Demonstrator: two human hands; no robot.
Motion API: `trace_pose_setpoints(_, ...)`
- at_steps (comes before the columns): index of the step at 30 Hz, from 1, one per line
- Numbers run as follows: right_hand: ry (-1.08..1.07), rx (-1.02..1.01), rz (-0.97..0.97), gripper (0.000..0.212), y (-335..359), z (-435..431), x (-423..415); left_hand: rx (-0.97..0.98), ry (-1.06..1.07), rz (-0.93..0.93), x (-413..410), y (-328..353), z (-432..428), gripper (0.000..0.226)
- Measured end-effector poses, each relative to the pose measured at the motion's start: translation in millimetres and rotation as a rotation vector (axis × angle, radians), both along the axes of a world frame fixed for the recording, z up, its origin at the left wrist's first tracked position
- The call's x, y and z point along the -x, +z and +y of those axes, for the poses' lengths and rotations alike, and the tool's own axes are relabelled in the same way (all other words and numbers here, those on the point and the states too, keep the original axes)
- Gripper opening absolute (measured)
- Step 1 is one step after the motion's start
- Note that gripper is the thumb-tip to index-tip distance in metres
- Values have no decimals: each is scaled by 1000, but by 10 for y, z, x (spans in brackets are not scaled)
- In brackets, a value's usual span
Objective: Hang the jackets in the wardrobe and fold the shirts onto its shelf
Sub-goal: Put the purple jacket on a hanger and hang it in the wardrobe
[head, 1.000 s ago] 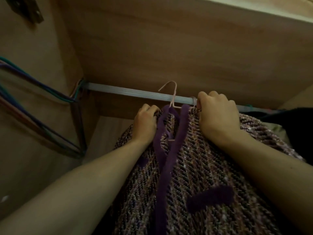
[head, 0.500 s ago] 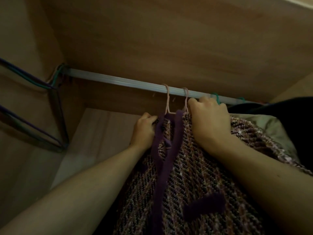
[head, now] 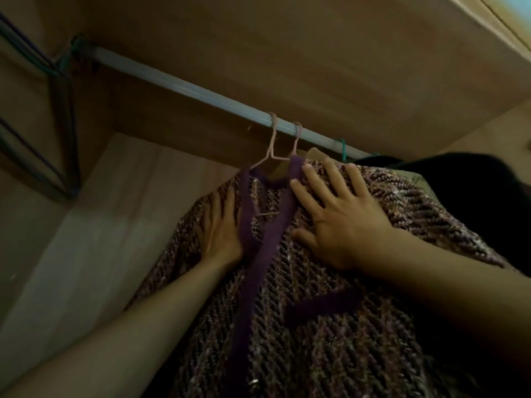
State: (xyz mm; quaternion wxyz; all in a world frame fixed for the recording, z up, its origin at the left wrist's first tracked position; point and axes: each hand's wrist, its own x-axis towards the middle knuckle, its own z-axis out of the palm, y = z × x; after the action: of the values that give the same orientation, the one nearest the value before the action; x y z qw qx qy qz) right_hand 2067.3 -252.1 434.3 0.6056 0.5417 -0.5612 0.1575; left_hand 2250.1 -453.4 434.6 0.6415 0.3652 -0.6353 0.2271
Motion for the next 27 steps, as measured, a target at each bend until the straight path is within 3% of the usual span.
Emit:
trace_pose_setpoints(2,-57,-5,10,79,-5,30,62,-29,-83,-11,88,-5,-168,106)
trace_pose_setpoints(8,-189,2,-8,78,38,-21,301,-97,-335,-46,660,184,-444,88)
trace_pose_setpoints(13,-283,-24,-54,79,21,-57,750,-229,-523,-158,1195,207,-447,90)
trace_pose_setpoints(17,-295,-15,-56,80,-2,-77,933,-340,-558,-185,1371,100,-381,92)
trace_pose_setpoints(27,-227,-4,-76,82,-153,31,689,-328,-536,-198,1087,-104,-145,91)
